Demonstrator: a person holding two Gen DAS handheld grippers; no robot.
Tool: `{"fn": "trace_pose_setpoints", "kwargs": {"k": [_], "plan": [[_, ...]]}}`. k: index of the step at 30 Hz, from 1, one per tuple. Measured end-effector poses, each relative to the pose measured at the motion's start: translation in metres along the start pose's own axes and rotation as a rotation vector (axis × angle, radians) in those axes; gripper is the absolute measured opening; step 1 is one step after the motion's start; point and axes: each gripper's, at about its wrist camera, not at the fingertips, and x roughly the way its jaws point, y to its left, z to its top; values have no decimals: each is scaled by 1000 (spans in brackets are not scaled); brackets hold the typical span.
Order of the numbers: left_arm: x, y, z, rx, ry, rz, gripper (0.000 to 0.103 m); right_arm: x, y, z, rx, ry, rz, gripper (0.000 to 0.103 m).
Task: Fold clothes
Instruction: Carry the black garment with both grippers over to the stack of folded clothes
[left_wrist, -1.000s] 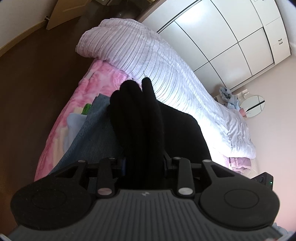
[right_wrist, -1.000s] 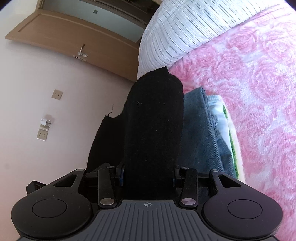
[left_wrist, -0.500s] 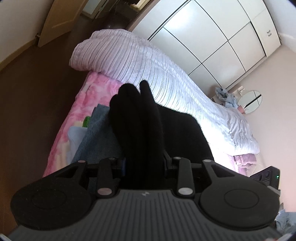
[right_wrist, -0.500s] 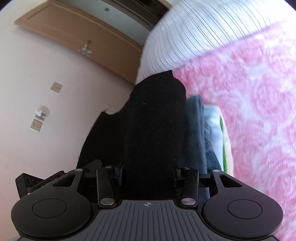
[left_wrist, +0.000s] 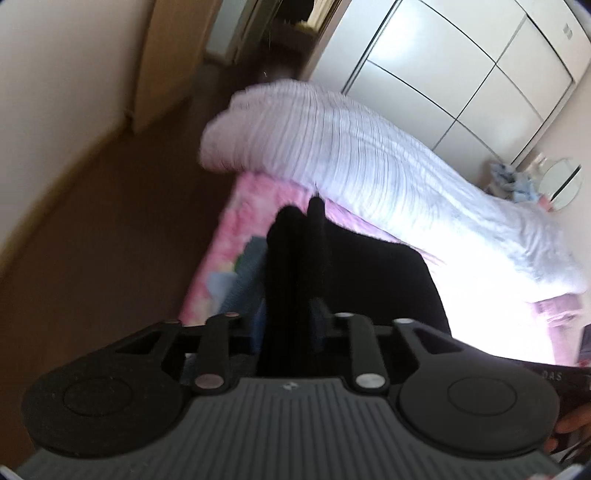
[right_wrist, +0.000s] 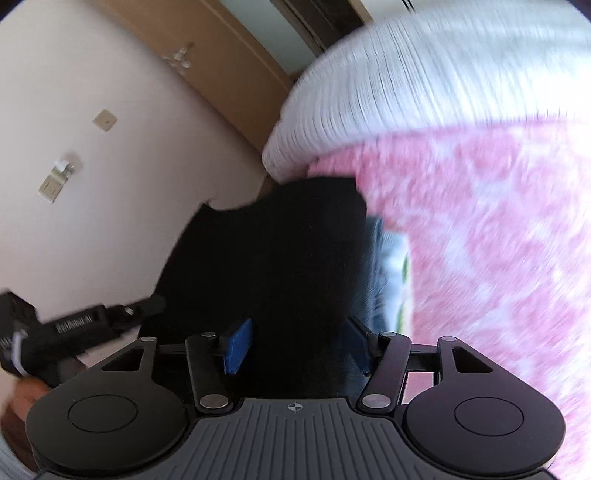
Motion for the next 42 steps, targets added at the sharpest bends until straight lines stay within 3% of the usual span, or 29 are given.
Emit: {"fn": "trace_pose_setpoints", "kwargs": {"k": [2, 4, 6, 8, 12, 16, 21, 26, 28, 33, 37, 39, 42], "plan": [[-15, -10, -6, 32, -18, -38, 16, -15, 9, -7, -94, -19, -20, 56], [-15, -17, -17, 62, 15, -67, 16, -23, 17, -17, -174, -16, -22, 45], [-8, -12, -26, 55, 40, -48, 12, -17, 23, -26, -213, 21, -18, 28], [0, -7, -36, 46, 66, -27, 8, -11, 29, -35, -249, 54, -19, 21], [15, 4, -56, 28, 116, 15, 5, 3, 46, -43, -304, 83, -43, 21], [23, 15, -65, 82, 145, 59, 3, 18, 68, -51, -429, 107, -79, 21], [26, 14, -66, 75, 152, 81, 3, 33, 78, -65, -537, 124, -155, 21], [22, -1, -41, 71, 188, 131, 2, 23, 74, -53, -500, 150, -138, 21], [18, -10, -28, 64, 153, 118, 3, 16, 72, -43, -479, 147, -120, 21], [36, -26, 2, 119, 92, 103, 3, 1, 55, -6, -346, 30, -109, 21], [60, -29, 15, 148, 99, 117, 3, 21, 36, 13, -273, 2, -183, 21], [67, -28, 14, 160, 110, 131, 3, 38, 30, 14, -253, 32, -185, 21], [74, -19, 8, 157, 105, 150, 3, 56, 39, 10, -289, 46, -199, 19]]}}
